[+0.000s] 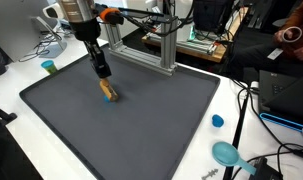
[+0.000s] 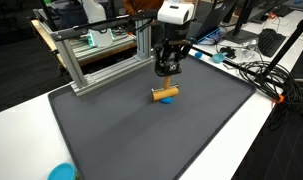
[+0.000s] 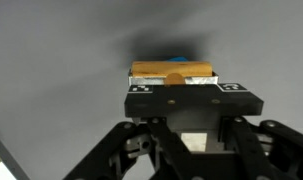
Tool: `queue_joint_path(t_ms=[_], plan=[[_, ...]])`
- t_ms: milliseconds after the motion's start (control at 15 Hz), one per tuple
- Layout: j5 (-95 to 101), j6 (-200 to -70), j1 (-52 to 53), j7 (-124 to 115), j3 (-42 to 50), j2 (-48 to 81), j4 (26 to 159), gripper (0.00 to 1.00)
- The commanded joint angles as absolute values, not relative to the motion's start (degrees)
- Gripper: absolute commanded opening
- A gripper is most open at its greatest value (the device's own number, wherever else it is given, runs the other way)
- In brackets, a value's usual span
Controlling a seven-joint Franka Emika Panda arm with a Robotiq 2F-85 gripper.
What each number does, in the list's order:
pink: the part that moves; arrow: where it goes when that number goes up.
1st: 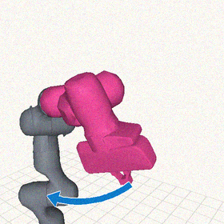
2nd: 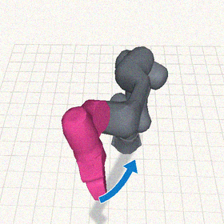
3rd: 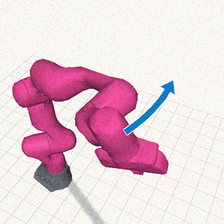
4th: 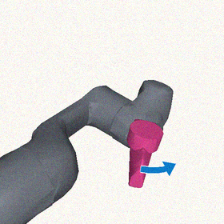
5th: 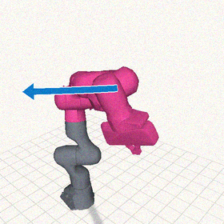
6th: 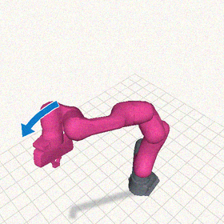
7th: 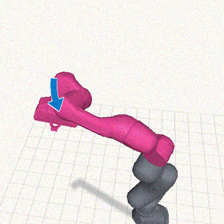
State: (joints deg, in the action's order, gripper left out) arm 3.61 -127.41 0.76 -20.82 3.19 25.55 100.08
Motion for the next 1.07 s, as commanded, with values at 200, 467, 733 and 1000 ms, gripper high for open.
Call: queue_joint_path(t_ms=[200, 467, 733, 1000], plan=[[3.06, -126.97, 1.24, -20.52, 3.88, 26.09, 99.66, 0.46], [2.85, -127.92, 1.19, -20.42, 3.78, 26.51, 99.64, 0.21], [1.91, -131.07, 0.77, -19.21, 3.19, 28.45, 99.68, 0.21], [1.61, -130.18, 0.70, -19.02, 3.16, 29.59, 99.47, 0.21]])
